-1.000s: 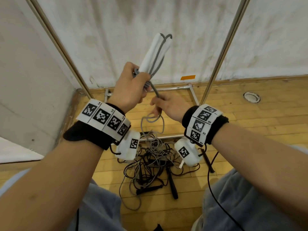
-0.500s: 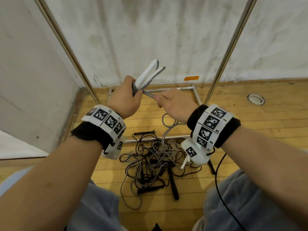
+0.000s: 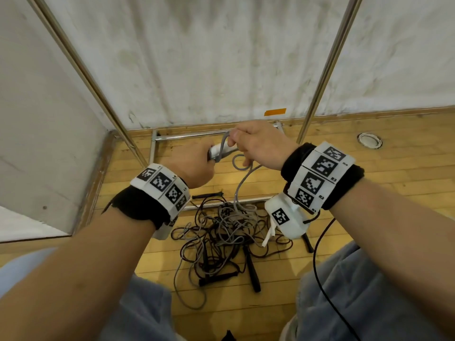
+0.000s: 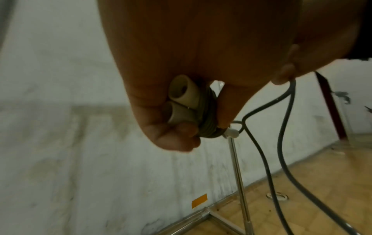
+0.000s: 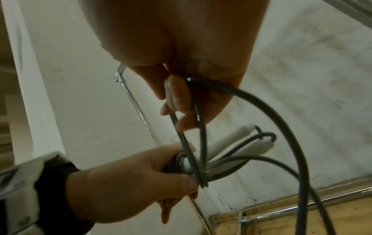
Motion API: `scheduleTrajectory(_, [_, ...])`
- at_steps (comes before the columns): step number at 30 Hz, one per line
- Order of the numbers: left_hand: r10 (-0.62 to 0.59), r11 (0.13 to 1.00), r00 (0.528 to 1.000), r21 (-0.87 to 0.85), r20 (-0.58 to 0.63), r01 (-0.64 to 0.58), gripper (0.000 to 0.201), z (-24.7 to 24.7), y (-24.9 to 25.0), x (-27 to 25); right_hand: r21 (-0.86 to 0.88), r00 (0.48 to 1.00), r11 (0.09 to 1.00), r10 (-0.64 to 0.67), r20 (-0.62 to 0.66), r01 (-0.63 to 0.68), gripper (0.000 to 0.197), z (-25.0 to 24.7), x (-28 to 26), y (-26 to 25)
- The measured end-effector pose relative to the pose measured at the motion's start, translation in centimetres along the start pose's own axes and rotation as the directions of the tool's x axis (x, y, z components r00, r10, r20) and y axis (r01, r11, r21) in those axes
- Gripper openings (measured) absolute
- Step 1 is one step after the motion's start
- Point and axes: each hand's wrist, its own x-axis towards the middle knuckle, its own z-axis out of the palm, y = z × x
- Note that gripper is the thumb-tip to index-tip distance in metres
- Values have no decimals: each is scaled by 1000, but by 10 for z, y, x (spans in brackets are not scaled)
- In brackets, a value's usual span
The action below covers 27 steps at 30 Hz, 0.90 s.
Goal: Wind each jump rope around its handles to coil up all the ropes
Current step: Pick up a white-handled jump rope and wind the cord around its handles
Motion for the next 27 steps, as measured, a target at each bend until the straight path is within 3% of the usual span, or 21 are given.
scheduleTrajectory(4, [81,996,996,40,-32,-80,32,6,7,-6,-136,992,989,-68,-105,53,32,-4,2,-1])
scheduleTrajectory(8, [115,989,993,103,-38,-110,20,10,9,-8,-426,975,904,-130,-178,43,39,-13,5,5])
scheduleTrajectory(11, [146,983,989,114,2,-145,16,8,8,-10,-552,974,833,-92,-208,-39,45,-25,8,13])
scheduleTrajectory(14, [228,972,974,64,16,-228,12,3,13,-16,-527,970,842,-18,-243,-117,44,-36,10,17])
scheduleTrajectory(17, [282,958,959,-55,-18,-282,8,-4,15,-20,-423,975,896,46,-215,-135,55,-42,11,18])
scheduleTrajectory(22, [270,956,962,-105,-46,-273,6,-19,7,-19,-362,976,917,100,-194,-166,70,-51,13,26])
scheduleTrajectory(25, [277,947,960,-160,-30,-278,13,-24,11,-22,-352,981,922,111,-160,-162,69,-49,13,27])
scheduleTrajectory(27, [274,923,960,-264,-54,-278,7,-28,14,-24,-287,985,947,114,-127,-146,62,-48,15,29])
